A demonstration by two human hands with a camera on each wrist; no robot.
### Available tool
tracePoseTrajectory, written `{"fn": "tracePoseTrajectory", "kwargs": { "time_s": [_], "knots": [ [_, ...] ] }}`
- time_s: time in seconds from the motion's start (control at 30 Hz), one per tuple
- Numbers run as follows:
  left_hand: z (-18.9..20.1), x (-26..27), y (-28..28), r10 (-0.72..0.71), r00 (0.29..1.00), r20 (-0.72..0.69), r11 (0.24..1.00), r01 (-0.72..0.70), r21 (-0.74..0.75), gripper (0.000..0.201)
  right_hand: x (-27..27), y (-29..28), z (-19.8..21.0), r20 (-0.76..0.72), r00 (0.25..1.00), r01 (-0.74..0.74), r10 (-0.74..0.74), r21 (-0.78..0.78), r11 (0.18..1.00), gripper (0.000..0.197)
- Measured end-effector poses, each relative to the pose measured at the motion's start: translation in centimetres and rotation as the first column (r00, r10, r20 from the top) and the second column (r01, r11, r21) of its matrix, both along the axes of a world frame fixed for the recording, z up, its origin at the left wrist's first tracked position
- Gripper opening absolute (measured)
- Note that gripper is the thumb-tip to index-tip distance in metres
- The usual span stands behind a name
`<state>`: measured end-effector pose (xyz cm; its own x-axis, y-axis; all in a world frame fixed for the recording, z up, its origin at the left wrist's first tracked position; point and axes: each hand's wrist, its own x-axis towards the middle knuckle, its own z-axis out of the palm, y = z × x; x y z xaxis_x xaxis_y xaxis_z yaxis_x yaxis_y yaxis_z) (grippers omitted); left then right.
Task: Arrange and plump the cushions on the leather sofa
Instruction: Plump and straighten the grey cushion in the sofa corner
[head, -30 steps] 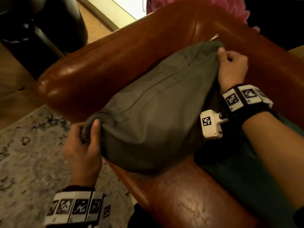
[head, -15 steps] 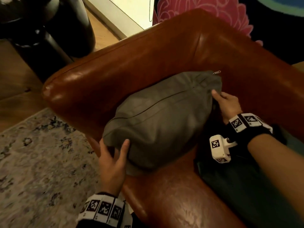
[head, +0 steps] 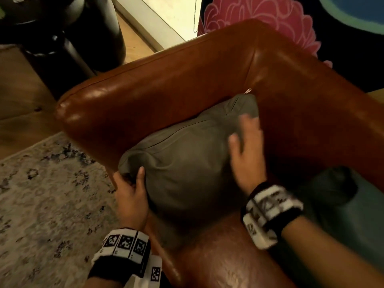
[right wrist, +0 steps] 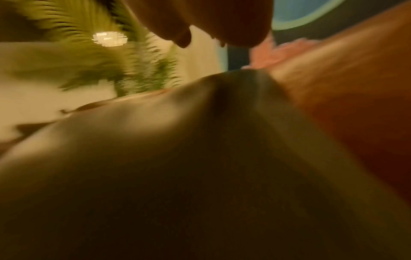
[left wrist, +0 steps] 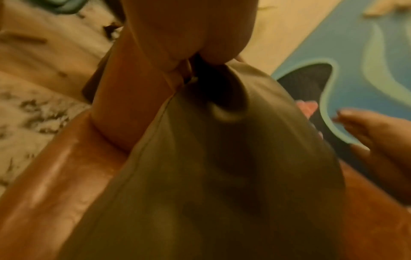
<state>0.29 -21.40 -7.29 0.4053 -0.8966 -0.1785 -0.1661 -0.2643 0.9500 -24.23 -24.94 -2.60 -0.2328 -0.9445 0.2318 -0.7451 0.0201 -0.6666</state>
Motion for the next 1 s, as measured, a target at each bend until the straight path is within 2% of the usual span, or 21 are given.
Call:
{"fn": "tracePoseTrajectory", "kwargs": {
  "time_s": [0.03,0.07,0.1,0.13,0.17,0.2,0.27,0.4,0.43,0.5,0.6,0.67,0.73,0.77,0.83,0.87,0.9,0.93,1.0],
  "knots": [
    [-0.1,0.0,-0.1,0.008,1.0,0.004,1.0,-0.008,-0.003,0.029,2.5,1.7,-0.5,-0.137,0.963,-0.241,0.231,-0.065,0.968,0.053],
    [-0.2,0.0,-0.3,0.02,1.0,0.01,1.0,-0.02,-0.01,0.025,4.9,3.3,-1.4,-0.317,0.844,-0.471,0.433,-0.048,0.881,0.053],
    [-0.3,0.0,-0.3,0.032,0.999,0.019,0.999,-0.031,-0.022,0.023,6.5,4.4,-3.0,-0.471,0.686,-0.623,0.555,0.013,0.782,0.052],
    [-0.6,0.1,-0.3,0.044,0.999,0.029,0.998,-0.042,-0.039,0.021,7.7,5.0,-4.4,-0.56,0.563,-0.694,0.608,0.079,0.715,0.05],
    [-0.8,0.3,-0.3,0.052,0.998,0.036,0.997,-0.05,-0.053,0.019,8.0,4.9,-5.5,-0.591,0.506,-0.719,0.628,0.113,0.686,0.048],
    [-1.0,0.5,-0.3,0.058,0.997,0.041,0.996,-0.055,-0.063,0.018,7.6,4.1,-6.2,-0.597,0.5,-0.718,0.628,0.12,0.686,0.046],
    [-1.2,1.1,-0.8,0.093,0.994,0.058,0.993,-0.089,-0.072,0.015,5.0,1.5,-6.6,-0.613,0.539,-0.643,0.578,0.144,0.752,0.046],
    [-1.6,0.9,-1.6,0.12,0.987,0.111,0.99,-0.111,-0.082,0.012,-4.2,-4.5,-7.2,-0.58,0.719,-0.288,0.383,0.254,0.924,0.054],
    [-1.5,0.6,-1.7,0.107,0.987,0.12,0.991,-0.097,-0.09,0.011,-6.1,-5.5,-7.6,-0.561,0.766,-0.186,0.315,0.276,0.943,0.054],
    [-1.6,0.0,-1.8,0.101,0.991,0.09,0.992,-0.094,-0.085,0.019,-7.9,-7.0,-8.1,-0.481,0.844,-0.05,0.236,0.367,0.929,0.054],
    [-0.9,-0.4,-1.8,0.126,0.991,0.044,0.991,-0.123,-0.056,0.04,-7.6,-6.9,-7.2,-0.417,0.881,-0.043,0.222,0.396,0.917,0.057],
    [-0.1,-0.4,-1.1,0.152,0.988,-0.019,0.987,-0.153,-0.057,0.053,-6.2,-5.0,-5.9,-0.394,0.901,-0.053,0.179,0.311,0.949,0.058],
    [0.3,-1.3,0.3,0.134,0.982,-0.13,0.987,-0.144,-0.068,0.068,-3.3,-1.7,-4.8,-0.381,0.893,-0.181,0.238,0.179,0.967,0.06],
    [0.1,-2.0,1.1,0.132,0.974,-0.184,0.988,-0.144,-0.057,0.073,-1.1,0.3,-4.6,-0.404,0.855,-0.301,0.325,0.124,0.946,0.059],
    [-1.1,-3.2,2.5,0.175,0.956,-0.237,0.983,-0.182,-0.009,0.074,3.3,4.2,-5.7,-0.516,0.686,-0.56,0.513,0.076,0.825,0.052],
    [-1.8,-3.7,2.8,0.205,0.957,-0.206,0.978,-0.207,0.016,0.07,4.9,5.4,-6.4,-0.554,0.611,-0.633,0.565,0.085,0.769,0.048],
    [-2.1,-3.9,2.7,0.228,0.961,-0.157,0.974,-0.225,0.035,0.066,5.5,5.8,-7.1,-0.573,0.574,-0.668,0.584,0.085,0.74,0.046],
    [-2.4,-3.8,2.4,0.251,0.961,-0.114,0.968,-0.247,0.045,0.06,5.1,5.1,-7.5,-0.573,0.571,-0.677,0.589,0.078,0.732,0.045],
    [-2.7,-3.0,1.4,0.269,0.961,-0.06,0.963,-0.266,0.046,0.044,2.4,2.3,-8.6,-0.569,0.615,-0.62,0.547,0.08,0.781,0.046]
  ]
}}
